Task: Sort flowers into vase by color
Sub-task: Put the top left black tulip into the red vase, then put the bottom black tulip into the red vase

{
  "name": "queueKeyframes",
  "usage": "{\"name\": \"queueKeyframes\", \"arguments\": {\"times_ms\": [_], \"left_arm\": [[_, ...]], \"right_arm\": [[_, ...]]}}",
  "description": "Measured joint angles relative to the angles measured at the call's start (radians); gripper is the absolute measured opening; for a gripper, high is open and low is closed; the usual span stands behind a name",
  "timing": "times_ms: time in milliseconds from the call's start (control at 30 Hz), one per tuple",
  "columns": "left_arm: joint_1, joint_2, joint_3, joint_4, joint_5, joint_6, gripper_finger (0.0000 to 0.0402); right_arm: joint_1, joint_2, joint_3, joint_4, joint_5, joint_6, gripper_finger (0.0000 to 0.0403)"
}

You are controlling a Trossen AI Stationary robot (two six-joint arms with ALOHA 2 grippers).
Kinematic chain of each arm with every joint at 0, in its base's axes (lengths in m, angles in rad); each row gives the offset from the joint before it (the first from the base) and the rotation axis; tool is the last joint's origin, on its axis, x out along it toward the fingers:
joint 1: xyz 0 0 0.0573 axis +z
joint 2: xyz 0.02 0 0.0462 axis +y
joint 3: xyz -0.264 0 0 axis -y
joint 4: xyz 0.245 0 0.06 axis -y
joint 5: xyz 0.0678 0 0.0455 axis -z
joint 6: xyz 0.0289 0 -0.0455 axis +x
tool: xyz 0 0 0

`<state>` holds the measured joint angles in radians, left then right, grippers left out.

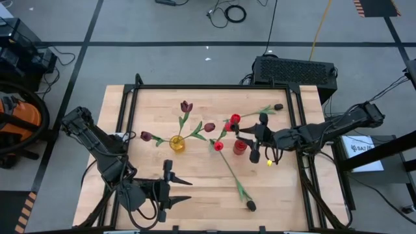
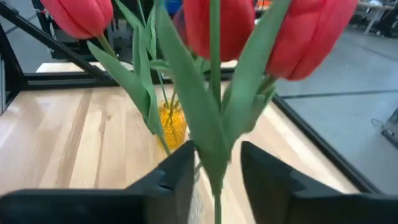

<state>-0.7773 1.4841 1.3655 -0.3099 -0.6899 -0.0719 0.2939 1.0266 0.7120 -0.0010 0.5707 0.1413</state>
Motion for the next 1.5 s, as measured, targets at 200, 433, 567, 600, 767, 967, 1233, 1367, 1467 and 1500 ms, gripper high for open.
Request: {"name": "queueKeyframes", "arguments": {"times_ms": [200,433,567,600,767,967,1233,1367,1467,1500], "left_arm": [[0.000,0.000,0.000,0.000,0.000,0.000,0.0194],[0.001,0.004,0.000,0.002,0.000,0.000,0.0194],[0.010,0.022,0.000,0.005,0.001,0.006,0.0194],[0.015,0.026,0.000,0.006,0.001,0.007,0.0194],[0.042,0.033,0.000,0.008,0.001,0.006,0.0194],[0.059,0.033,0.000,0.009,0.001,0.002,0.0194],[0.057,0.033,0.000,0.008,0.009,0.002,0.0194],[0.060,0.033,0.000,0.020,0.016,0.001,0.0194],[0.079,0.044,0.000,0.043,0.006,0.009,0.0194],[0.083,0.049,0.000,0.046,0.006,0.022,0.0194]], "right_arm": [[0.001,-0.054,0.000,-0.129,-0.058,0.081,0.0202],[0.003,-0.126,0.000,-0.168,-0.158,0.143,0.0262],[0.002,-0.150,0.000,-0.237,-0.158,0.177,0.0279],[0.002,-0.152,0.000,-0.253,-0.158,0.183,0.0282],[0.002,-0.154,0.000,-0.262,-0.158,0.188,0.0297],[0.002,-0.157,0.000,-0.207,-0.120,0.141,0.0313],[0.002,-0.171,0.015,-0.083,-0.072,0.007,0.0322],[0.002,-0.172,0.048,-0.069,-0.070,-0.047,0.0322],[0.003,-0.171,0.072,-0.070,-0.041,-0.077,0.0322],[0.006,-0.171,0.082,-0.069,-0.031,-0.084,0.0322]]}}
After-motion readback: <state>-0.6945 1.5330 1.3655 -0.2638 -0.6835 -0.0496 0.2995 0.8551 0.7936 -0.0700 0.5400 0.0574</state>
